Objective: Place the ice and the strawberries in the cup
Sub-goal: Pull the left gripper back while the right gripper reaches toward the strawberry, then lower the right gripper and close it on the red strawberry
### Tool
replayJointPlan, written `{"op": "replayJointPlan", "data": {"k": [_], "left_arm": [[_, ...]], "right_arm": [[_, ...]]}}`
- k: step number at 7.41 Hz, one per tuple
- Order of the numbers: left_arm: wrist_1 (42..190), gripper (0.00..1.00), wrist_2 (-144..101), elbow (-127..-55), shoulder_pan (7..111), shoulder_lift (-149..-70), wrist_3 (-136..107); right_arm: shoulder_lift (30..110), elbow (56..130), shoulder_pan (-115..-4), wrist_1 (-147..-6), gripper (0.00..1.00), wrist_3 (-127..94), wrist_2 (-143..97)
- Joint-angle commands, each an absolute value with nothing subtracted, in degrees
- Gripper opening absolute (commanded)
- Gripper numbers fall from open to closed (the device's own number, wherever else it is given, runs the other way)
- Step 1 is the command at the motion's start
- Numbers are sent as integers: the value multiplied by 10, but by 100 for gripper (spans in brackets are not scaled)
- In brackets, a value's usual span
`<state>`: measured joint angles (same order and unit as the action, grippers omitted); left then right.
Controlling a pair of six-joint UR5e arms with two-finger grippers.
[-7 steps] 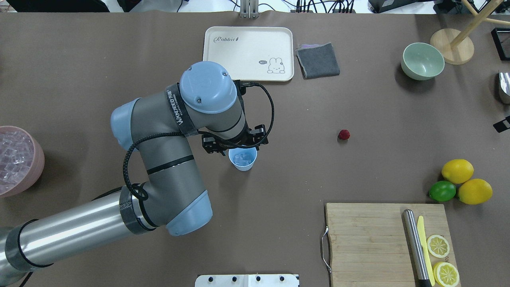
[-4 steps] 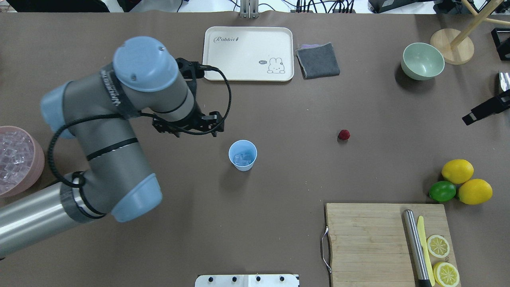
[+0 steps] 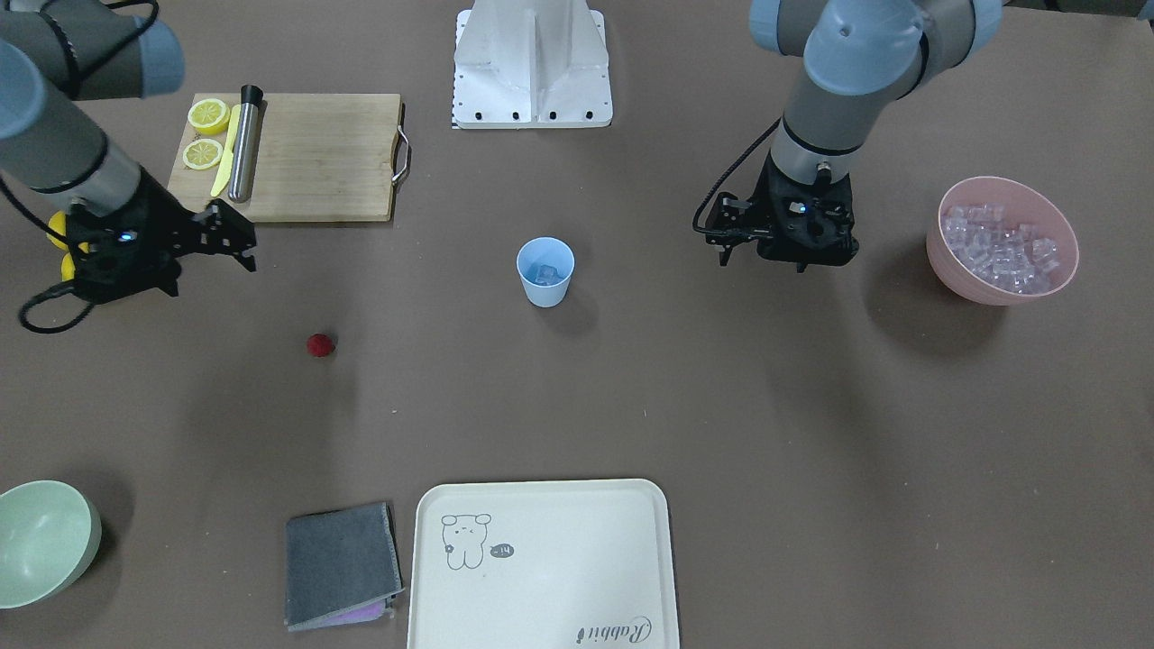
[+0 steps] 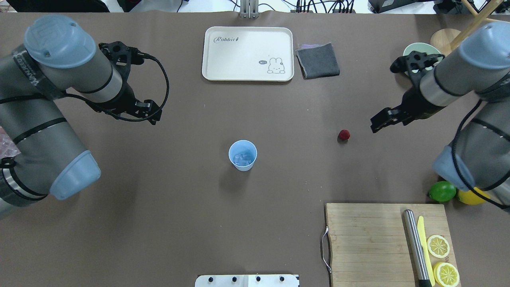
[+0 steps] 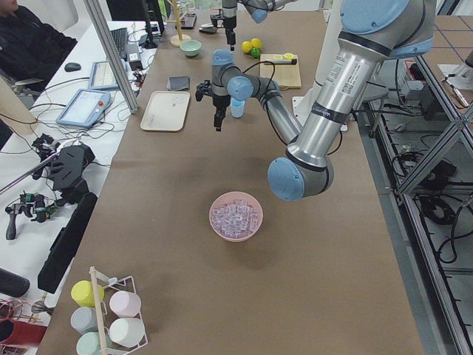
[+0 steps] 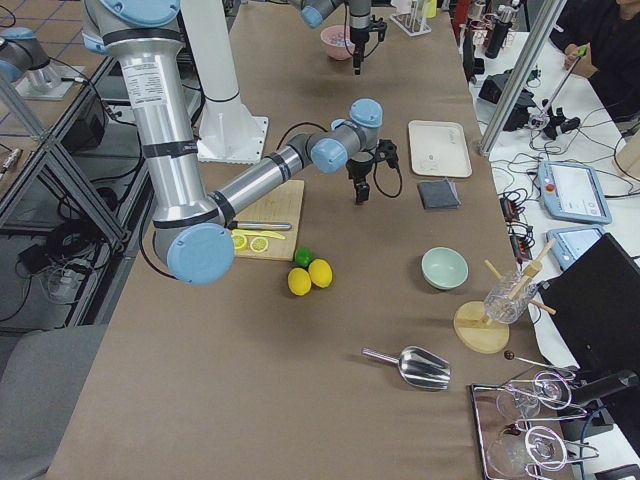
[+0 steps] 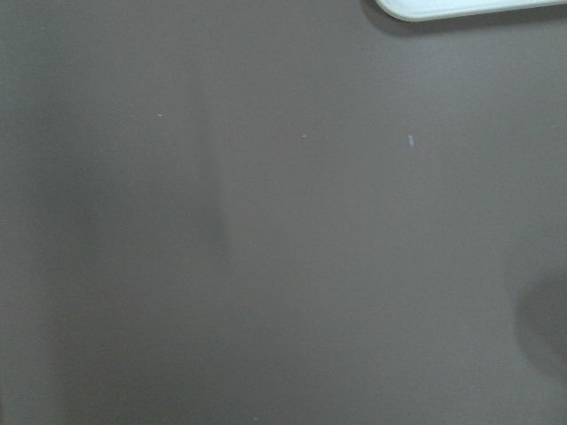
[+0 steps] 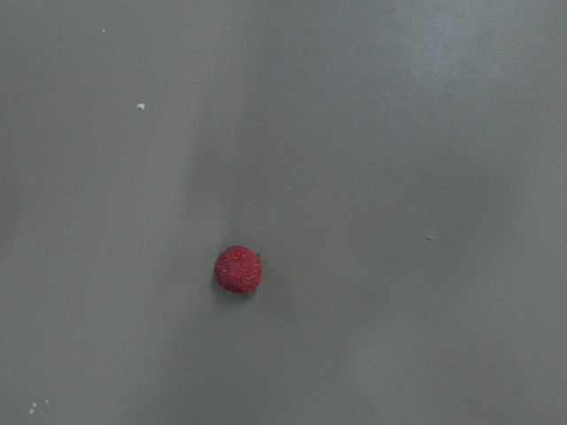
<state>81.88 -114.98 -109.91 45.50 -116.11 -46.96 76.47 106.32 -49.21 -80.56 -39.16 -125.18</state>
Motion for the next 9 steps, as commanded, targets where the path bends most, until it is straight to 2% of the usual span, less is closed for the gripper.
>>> {"op": "replayJointPlan", "data": {"k": [1, 2, 4, 6, 7, 9], "left_arm": [[819, 96, -1155, -1126, 495, -1107, -405], [819, 96, -1156, -1145, 514, -1075, -376], [819, 96, -1169, -1148, 530, -1063, -350], [818, 96, -1168, -1152, 530, -1063, -351], [818, 97, -1168, -1152, 530, -1063, -351], [818, 97, -1168, -1151, 531, -1063, -352]], "right_arm": [[738, 999, -437, -739, 98, -441, -1203], [725, 981, -421, -738, 96, -440, -1171], [677, 927, -418, -737, 93, -435, -1168], [671, 900, -417, -737, 84, -432, -1153], [668, 892, -416, -736, 77, -429, -1151], [669, 894, -415, -732, 0, -427, -1153]]}}
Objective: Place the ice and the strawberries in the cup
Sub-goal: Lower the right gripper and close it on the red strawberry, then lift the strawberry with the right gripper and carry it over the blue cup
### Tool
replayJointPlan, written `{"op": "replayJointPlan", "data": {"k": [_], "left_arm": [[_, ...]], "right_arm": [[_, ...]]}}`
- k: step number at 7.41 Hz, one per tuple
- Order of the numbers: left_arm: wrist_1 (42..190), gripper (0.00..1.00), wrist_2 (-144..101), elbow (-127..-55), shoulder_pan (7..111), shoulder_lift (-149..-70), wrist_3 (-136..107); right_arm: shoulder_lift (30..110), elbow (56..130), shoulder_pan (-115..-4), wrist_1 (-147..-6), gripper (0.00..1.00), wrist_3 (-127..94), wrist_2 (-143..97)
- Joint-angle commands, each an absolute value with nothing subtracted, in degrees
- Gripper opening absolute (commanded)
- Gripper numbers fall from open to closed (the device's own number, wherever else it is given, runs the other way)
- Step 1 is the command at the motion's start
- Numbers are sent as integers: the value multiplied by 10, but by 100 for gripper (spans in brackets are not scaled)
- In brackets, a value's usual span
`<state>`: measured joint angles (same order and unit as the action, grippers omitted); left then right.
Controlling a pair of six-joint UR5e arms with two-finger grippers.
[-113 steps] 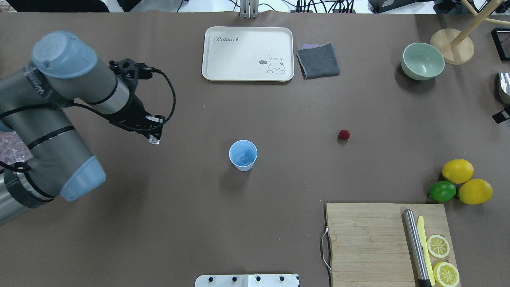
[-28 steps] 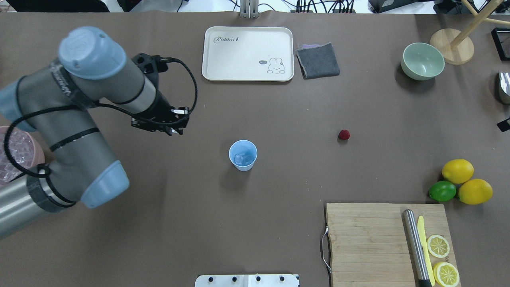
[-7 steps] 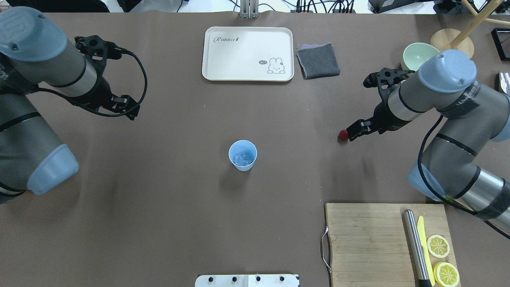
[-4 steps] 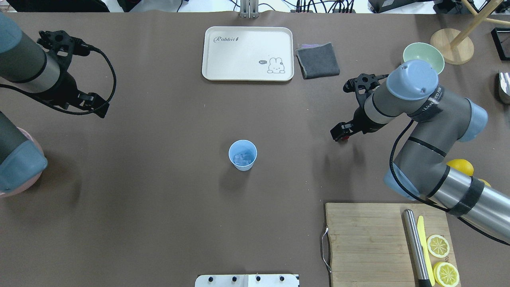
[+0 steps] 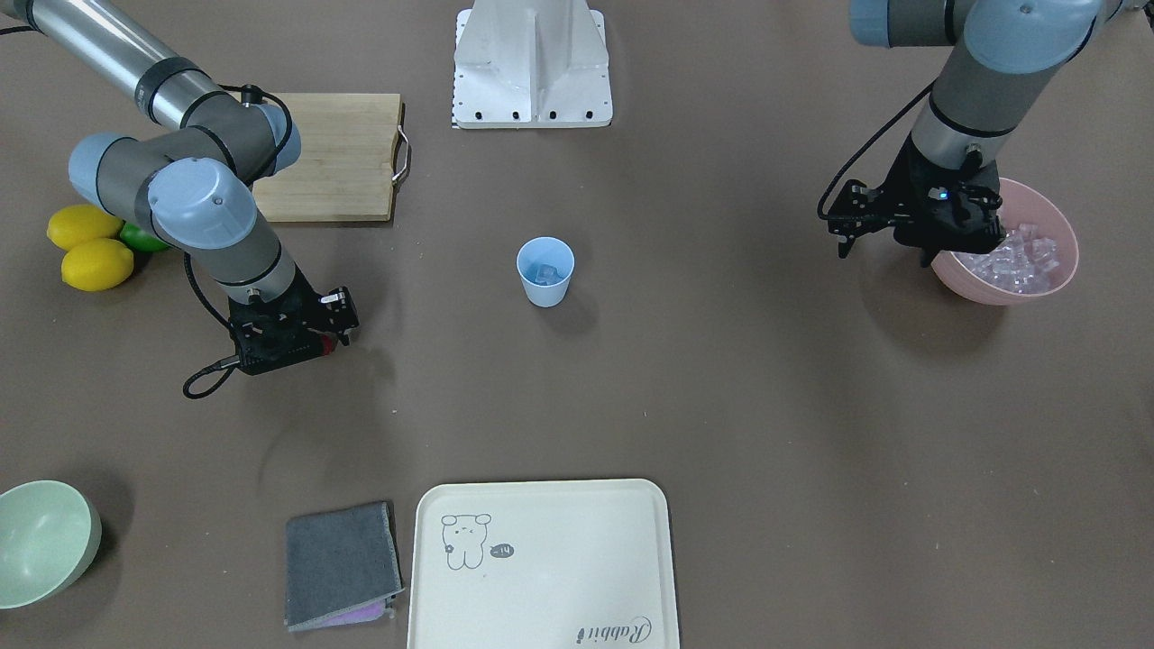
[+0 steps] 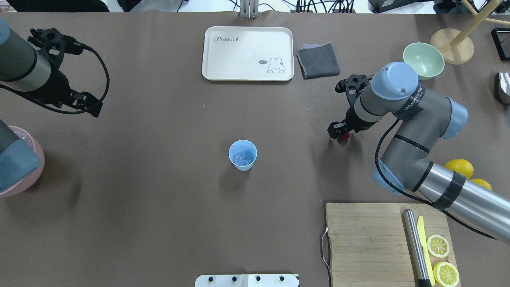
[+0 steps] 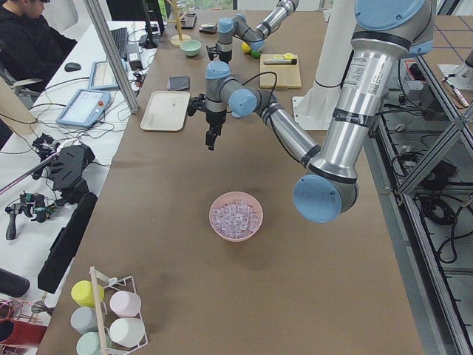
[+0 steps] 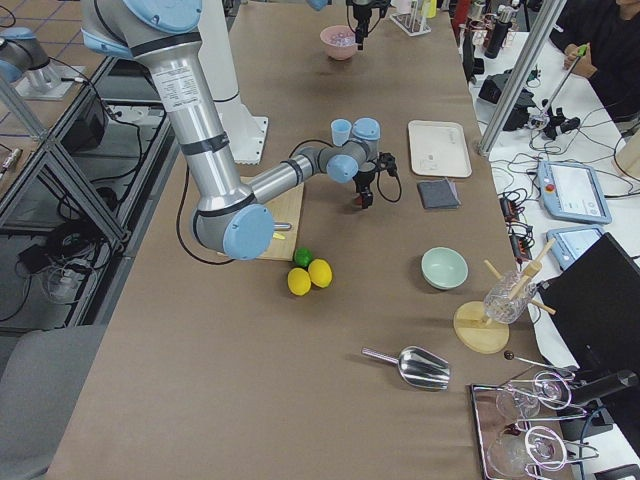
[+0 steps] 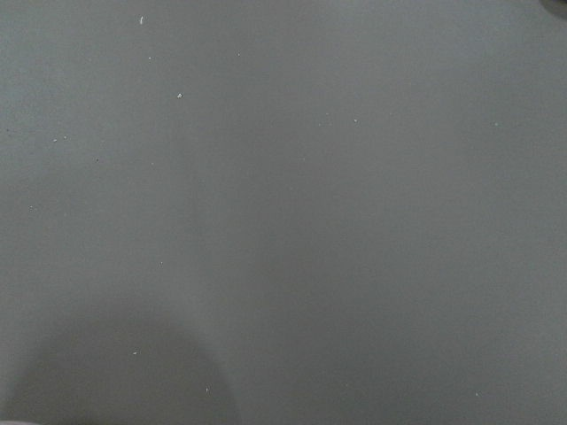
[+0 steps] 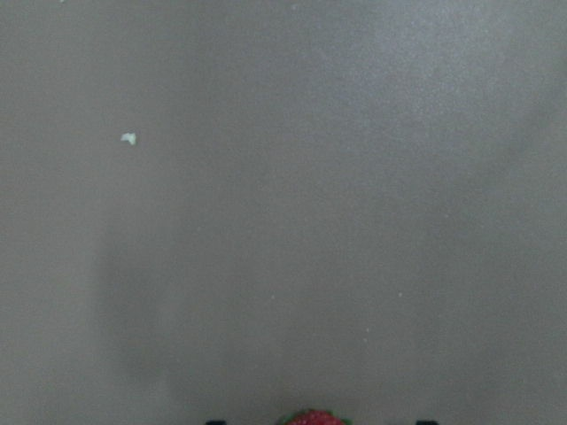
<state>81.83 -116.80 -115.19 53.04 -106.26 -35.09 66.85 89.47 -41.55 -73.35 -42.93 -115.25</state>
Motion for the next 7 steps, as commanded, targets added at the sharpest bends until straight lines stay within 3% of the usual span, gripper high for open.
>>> {"op": "replayJointPlan", "data": {"k": [1, 4, 6, 7], "left_arm": [[818, 97, -1168, -1152, 532, -1063, -352], [818, 97, -1170, -1151, 539, -1062, -348], [818, 96, -1172, -1144, 589, -1030, -256], [818, 97, -1172, -1137, 631, -1010, -184]], "right_arm": [[669, 898, -415, -732, 0, -427, -1157], [650, 921, -419, -751, 0, -436, -1162], [564, 988, -418, -909, 0, -473, -1167], [542, 994, -391, -912, 0, -532, -1160]]}}
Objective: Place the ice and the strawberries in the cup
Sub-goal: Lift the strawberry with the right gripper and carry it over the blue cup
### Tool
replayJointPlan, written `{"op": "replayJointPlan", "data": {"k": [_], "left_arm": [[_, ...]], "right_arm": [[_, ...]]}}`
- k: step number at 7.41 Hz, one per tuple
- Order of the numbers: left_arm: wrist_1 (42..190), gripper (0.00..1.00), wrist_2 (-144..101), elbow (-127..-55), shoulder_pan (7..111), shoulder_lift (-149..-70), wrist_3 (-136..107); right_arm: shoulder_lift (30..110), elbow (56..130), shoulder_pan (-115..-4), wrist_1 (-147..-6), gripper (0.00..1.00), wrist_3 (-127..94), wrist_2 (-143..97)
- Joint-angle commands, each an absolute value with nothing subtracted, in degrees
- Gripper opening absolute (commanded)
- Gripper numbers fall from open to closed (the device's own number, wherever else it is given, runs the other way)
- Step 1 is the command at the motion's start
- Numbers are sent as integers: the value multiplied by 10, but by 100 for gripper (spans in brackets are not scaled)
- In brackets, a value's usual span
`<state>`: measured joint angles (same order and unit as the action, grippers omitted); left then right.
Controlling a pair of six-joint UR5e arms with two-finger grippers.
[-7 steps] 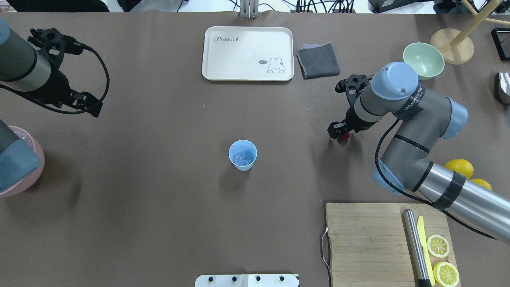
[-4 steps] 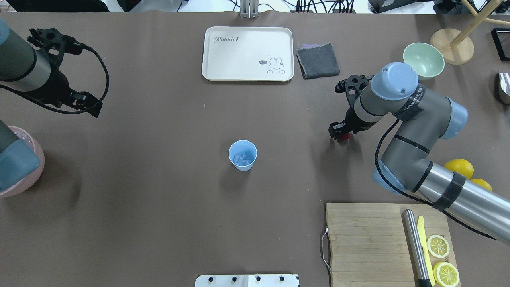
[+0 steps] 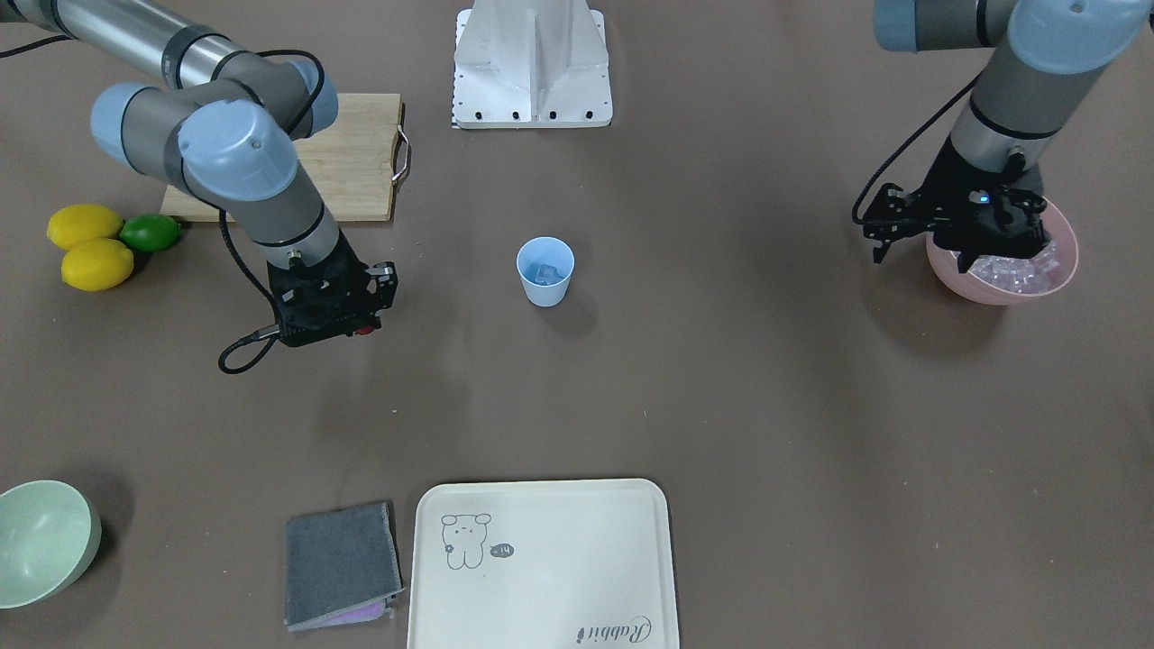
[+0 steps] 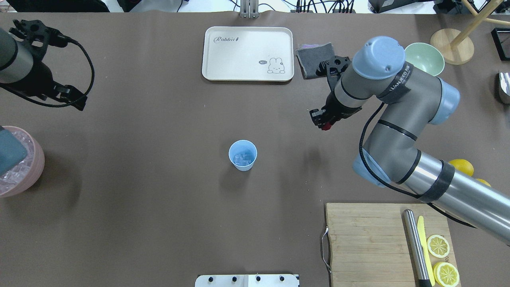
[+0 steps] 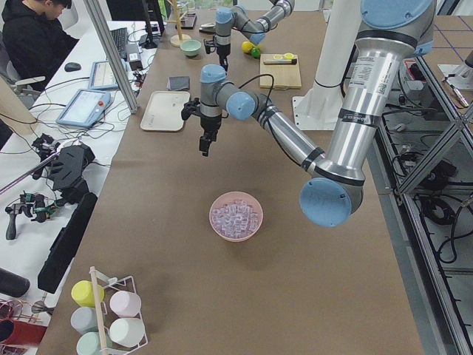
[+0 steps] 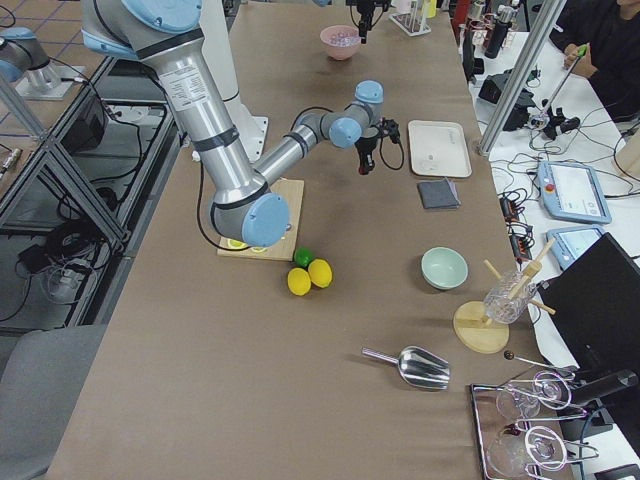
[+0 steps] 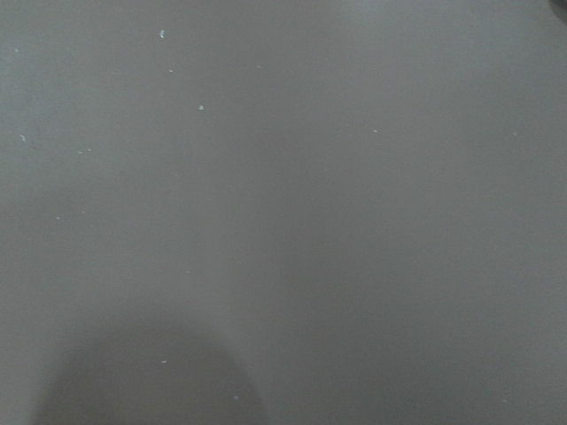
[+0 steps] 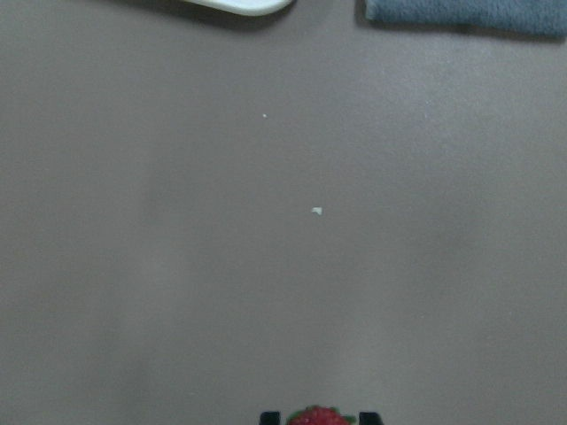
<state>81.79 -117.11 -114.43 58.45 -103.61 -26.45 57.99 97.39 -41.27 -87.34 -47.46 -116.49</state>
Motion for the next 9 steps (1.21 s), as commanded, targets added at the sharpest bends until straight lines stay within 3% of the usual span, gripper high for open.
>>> {"op": "replayJointPlan", "data": {"k": [1, 4, 9], "left_arm": [[821, 97, -1180, -1122, 665, -995, -123], [822, 97, -1224, -1098, 682, -995, -92], [824, 97, -1225, -1102, 682, -984, -95]], "right_arm": [[510, 988, -359, -913, 0, -582, -1143], [455, 963, -285, -912, 0, -662, -1066], [438, 942, -268, -911, 0, -661, -1043]]}}
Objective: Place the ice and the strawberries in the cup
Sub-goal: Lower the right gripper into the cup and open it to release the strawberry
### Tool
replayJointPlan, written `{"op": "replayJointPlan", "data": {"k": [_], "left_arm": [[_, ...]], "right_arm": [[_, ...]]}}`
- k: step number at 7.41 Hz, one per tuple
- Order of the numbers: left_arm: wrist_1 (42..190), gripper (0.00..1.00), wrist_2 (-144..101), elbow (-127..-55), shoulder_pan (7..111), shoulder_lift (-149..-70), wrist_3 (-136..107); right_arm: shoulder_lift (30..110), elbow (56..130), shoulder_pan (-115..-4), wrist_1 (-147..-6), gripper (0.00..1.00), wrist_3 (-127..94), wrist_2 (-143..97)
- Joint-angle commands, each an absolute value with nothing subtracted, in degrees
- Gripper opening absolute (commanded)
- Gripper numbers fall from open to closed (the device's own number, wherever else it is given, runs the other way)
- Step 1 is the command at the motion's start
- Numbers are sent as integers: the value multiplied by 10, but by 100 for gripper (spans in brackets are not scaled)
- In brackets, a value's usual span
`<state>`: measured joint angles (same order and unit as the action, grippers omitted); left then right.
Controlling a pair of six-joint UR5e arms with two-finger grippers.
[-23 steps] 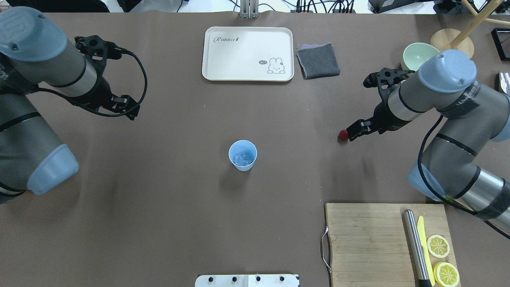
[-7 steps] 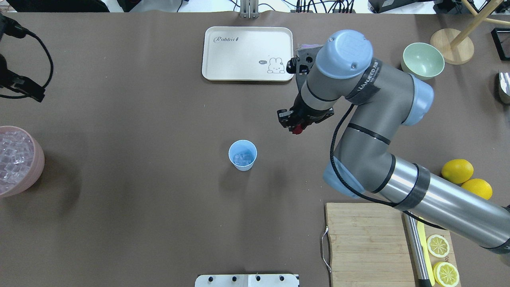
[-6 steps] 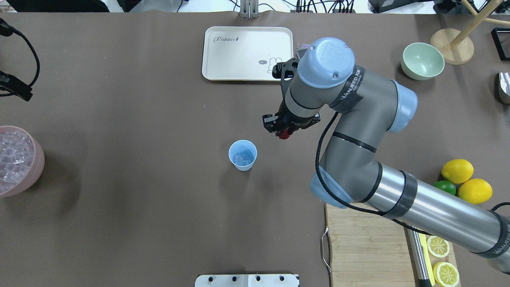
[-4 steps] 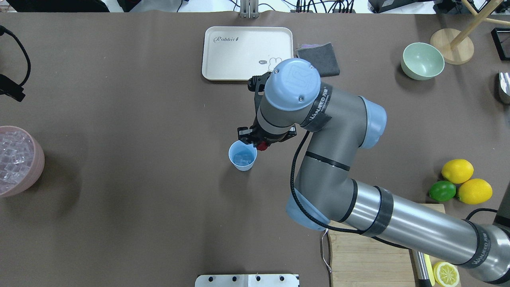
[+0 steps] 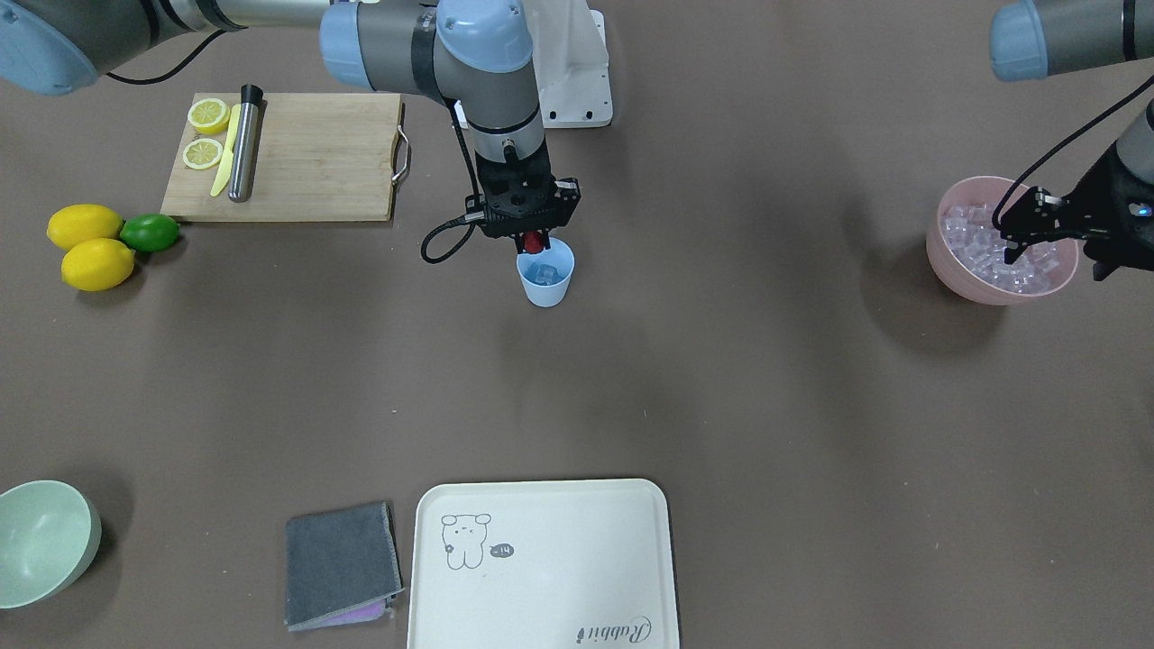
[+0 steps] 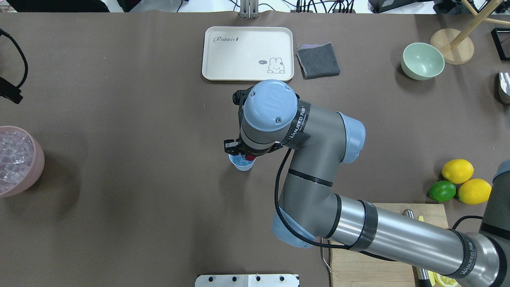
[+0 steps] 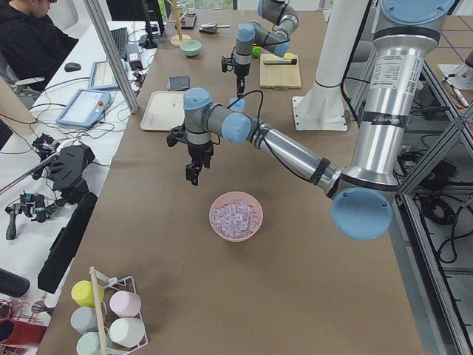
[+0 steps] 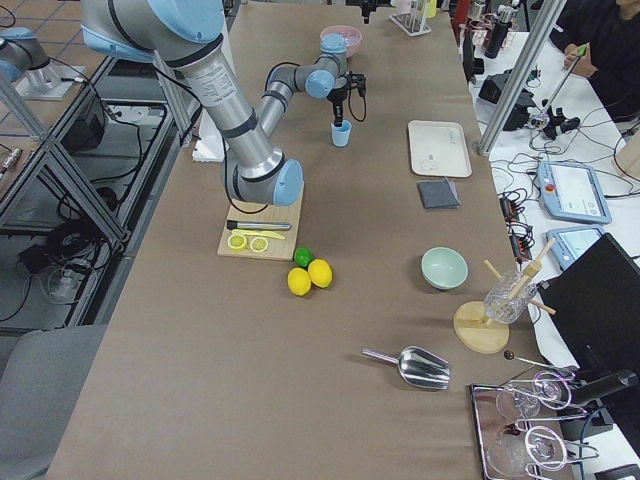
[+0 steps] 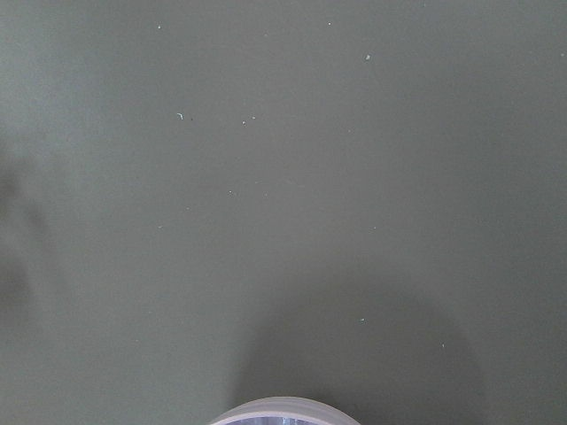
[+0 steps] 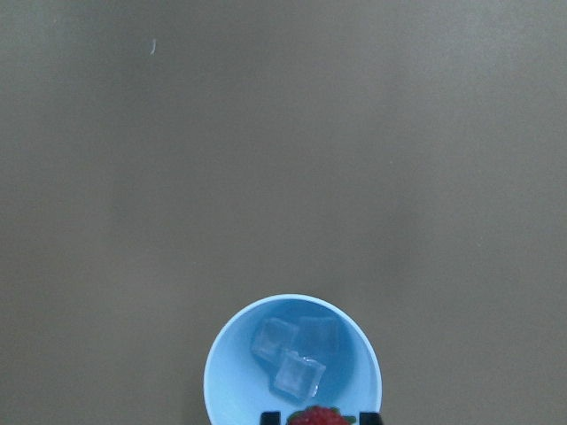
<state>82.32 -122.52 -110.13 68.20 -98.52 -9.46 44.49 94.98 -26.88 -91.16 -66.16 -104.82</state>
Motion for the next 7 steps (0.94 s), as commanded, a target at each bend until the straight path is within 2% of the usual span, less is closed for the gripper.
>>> {"op": "replayJointPlan", "data": {"k": [1, 3, 4, 6, 7], "left_arm": [[824, 97, -1225, -1103, 682, -984, -95], [824, 97, -1225, -1100, 682, -984, -96], [824, 97, -1225, -1100, 682, -984, -96], [824, 97, -1225, -1099, 680, -987, -125], [823, 97, -1225, -1099, 681, -988, -130]], "right_arm": [[434, 937, -268, -911, 0, -661, -1042], [433, 917, -268, -886, 0, -661, -1034], [432, 898, -268, -862, 98, -661, -1034], [432, 912, -276, -862, 100, -662, -1041], [455, 953, -305, -889, 100, -657, -1083]]}}
